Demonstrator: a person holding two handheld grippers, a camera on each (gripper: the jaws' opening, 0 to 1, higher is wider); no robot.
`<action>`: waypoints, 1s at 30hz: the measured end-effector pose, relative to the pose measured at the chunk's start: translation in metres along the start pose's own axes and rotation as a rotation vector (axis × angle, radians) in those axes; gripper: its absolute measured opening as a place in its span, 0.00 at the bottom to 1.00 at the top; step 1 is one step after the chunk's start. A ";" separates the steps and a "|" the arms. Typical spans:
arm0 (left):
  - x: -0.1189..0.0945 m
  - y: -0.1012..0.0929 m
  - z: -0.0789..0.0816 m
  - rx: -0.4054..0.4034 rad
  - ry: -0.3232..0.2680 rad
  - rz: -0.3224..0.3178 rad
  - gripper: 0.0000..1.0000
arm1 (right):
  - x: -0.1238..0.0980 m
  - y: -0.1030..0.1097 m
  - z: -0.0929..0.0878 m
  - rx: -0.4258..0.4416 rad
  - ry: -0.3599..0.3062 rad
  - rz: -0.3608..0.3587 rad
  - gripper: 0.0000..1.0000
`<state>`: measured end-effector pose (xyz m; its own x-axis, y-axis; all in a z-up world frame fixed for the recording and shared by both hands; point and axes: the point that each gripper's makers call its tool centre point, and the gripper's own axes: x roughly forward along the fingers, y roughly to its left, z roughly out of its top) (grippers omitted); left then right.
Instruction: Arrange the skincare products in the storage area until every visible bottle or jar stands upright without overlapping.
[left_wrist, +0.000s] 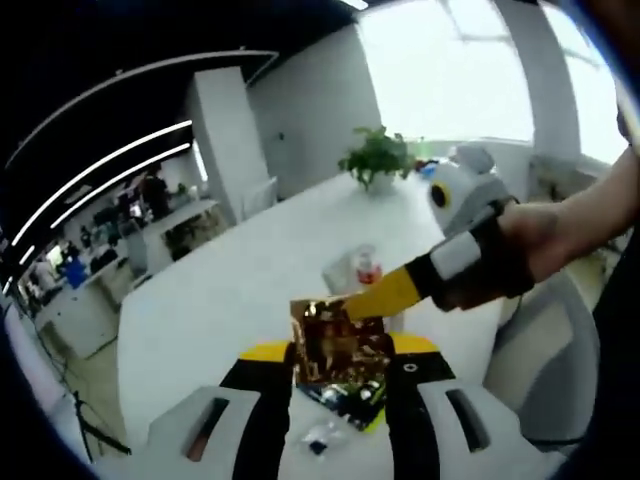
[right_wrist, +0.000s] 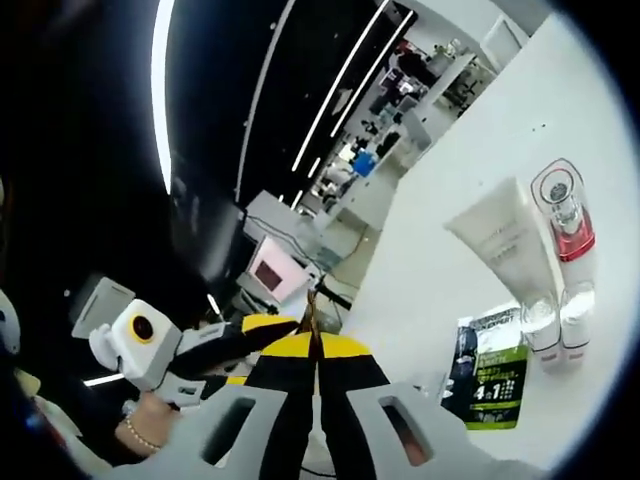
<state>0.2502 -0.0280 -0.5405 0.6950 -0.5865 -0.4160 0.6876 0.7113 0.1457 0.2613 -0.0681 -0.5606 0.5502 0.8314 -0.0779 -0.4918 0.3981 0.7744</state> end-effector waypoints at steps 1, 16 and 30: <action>-0.002 0.002 -0.002 -0.028 -0.002 0.000 0.42 | -0.001 -0.001 0.000 0.001 0.002 -0.002 0.01; -0.030 0.018 -0.030 -0.452 -0.088 -0.213 0.25 | 0.001 0.042 -0.010 -0.163 0.120 0.155 0.01; -0.043 -0.004 -0.040 -0.588 -0.098 -0.231 0.09 | 0.013 0.050 -0.037 -0.211 0.220 0.191 0.01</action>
<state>0.2090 0.0094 -0.5589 0.5776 -0.7633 -0.2895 0.6112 0.6394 -0.4665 0.2188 -0.0226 -0.5462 0.2881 0.9528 -0.0954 -0.7127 0.2799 0.6431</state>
